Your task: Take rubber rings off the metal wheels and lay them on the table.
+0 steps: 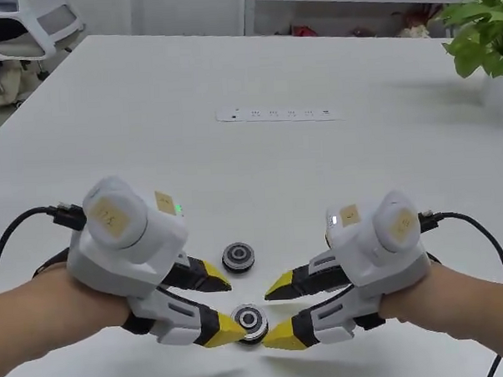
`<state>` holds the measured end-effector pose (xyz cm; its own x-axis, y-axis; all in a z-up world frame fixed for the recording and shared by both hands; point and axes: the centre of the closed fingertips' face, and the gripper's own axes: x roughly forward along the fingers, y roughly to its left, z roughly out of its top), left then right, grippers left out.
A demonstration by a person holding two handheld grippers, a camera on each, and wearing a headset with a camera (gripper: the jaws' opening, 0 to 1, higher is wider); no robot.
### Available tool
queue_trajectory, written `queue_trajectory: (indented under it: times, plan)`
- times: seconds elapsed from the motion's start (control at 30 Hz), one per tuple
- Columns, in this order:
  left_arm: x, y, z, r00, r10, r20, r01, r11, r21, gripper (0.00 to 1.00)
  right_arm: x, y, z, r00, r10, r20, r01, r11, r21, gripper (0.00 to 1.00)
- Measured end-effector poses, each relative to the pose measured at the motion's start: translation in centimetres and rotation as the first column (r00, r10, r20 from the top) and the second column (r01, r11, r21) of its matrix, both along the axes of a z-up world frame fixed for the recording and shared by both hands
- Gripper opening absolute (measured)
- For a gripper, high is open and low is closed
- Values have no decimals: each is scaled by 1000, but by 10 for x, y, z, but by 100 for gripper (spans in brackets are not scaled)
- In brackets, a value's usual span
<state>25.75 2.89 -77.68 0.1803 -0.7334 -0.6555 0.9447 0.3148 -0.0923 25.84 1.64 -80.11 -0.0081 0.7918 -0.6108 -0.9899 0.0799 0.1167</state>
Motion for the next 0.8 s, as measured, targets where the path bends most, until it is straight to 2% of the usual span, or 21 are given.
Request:
queue_trajectory:
  times: [0.43,0.8]
  plan:
    - [-2,-8,-10,999,-10,-31,11,1000,9,27,-2,0,-2,1000,-5,-17,5,1000,-1,31]
    - [-1,-13,-16,1000,-17,-7,18,1000,26,18,-3,-1,-5,1000,-10,-21,10,1000,-5,31]
